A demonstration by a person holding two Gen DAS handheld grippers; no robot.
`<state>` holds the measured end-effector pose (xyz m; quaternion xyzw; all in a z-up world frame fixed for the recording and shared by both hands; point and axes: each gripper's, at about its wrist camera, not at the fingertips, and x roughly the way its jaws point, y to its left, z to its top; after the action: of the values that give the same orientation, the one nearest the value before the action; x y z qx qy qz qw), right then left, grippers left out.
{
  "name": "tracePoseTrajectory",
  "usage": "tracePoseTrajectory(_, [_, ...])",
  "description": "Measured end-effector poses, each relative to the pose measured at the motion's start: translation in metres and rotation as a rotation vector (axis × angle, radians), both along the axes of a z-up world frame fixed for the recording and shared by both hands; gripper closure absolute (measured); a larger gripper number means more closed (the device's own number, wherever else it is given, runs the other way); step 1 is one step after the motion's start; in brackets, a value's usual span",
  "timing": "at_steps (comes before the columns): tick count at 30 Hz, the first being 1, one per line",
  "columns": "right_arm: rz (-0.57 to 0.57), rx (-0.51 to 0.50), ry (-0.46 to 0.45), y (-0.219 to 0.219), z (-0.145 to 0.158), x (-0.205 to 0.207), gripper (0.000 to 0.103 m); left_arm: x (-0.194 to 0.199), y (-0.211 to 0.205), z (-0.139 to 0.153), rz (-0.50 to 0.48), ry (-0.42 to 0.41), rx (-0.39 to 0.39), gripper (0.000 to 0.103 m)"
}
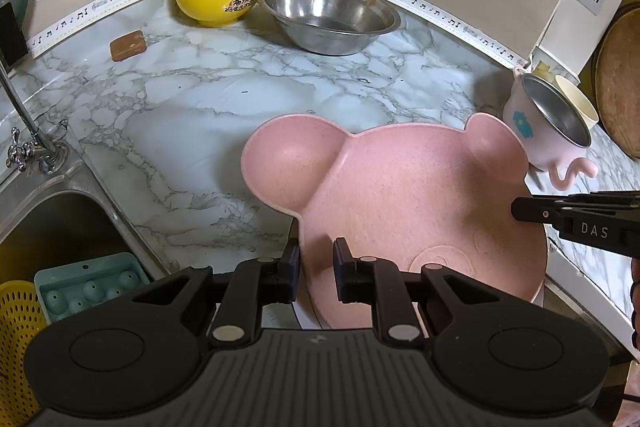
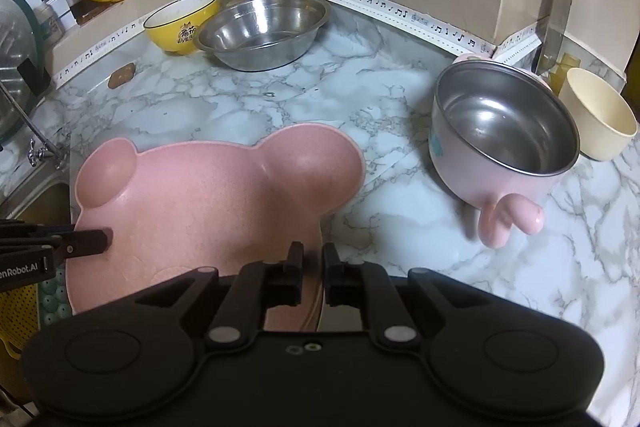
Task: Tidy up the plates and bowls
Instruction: 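Lift the pink bear plate with both tools and carry it along the counter, then lower the pink plate onto the counter and open both tools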
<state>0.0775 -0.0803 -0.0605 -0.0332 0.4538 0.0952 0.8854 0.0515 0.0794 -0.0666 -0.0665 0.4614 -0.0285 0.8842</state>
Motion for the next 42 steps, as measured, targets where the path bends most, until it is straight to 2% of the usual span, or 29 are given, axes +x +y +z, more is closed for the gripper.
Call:
tracePoseTrajectory(12, [0.003, 0.009, 0.021, -0.002, 0.001, -0.001, 0.092, -0.008, 0.009, 0.003, -0.02, 0.011, -0.013, 0.086])
tracePoseTrajectory(20, [0.023, 0.028, 0.015, -0.005, 0.013, -0.013, 0.092, -0.018, 0.009, 0.018, -0.035, -0.041, -0.048, 0.081])
tracePoseTrajectory(24, [0.034, 0.042, -0.009, -0.007, 0.024, -0.021, 0.092, -0.021, 0.009, 0.023, -0.037, -0.057, -0.051, 0.073])
tracePoseTrajectory(26, [0.048, 0.05, -0.028, -0.007, 0.03, -0.026, 0.092, -0.023, 0.009, 0.026, -0.041, -0.071, -0.052, 0.066])
tracePoseTrajectory(28, [0.057, 0.069, -0.049, -0.007, 0.037, -0.031, 0.092, -0.025, 0.01, 0.031, -0.035, -0.092, -0.057, 0.044])
tracePoseTrajectory(29, [0.055, 0.077, -0.06, -0.007, 0.04, -0.032, 0.092, -0.027, 0.01, 0.034, -0.033, -0.111, -0.059, 0.041])
tracePoseTrajectory(34, [0.081, 0.118, -0.113, -0.005, 0.057, -0.039, 0.091, -0.027, 0.01, 0.047, -0.041, -0.147, -0.053, 0.04])
tracePoseTrajectory(35, [0.091, 0.121, -0.127, -0.003, 0.061, -0.04, 0.091, -0.027, 0.009, 0.049, -0.044, -0.154, -0.053, 0.039])
tracePoseTrajectory(37, [0.104, 0.123, -0.16, -0.001, 0.069, -0.042, 0.091, -0.027, 0.009, 0.056, -0.046, -0.18, -0.046, 0.03])
tracePoseTrajectory(42, [0.104, 0.113, -0.197, 0.003, 0.08, -0.039, 0.09, -0.022, 0.007, 0.071, -0.048, -0.231, -0.028, 0.027])
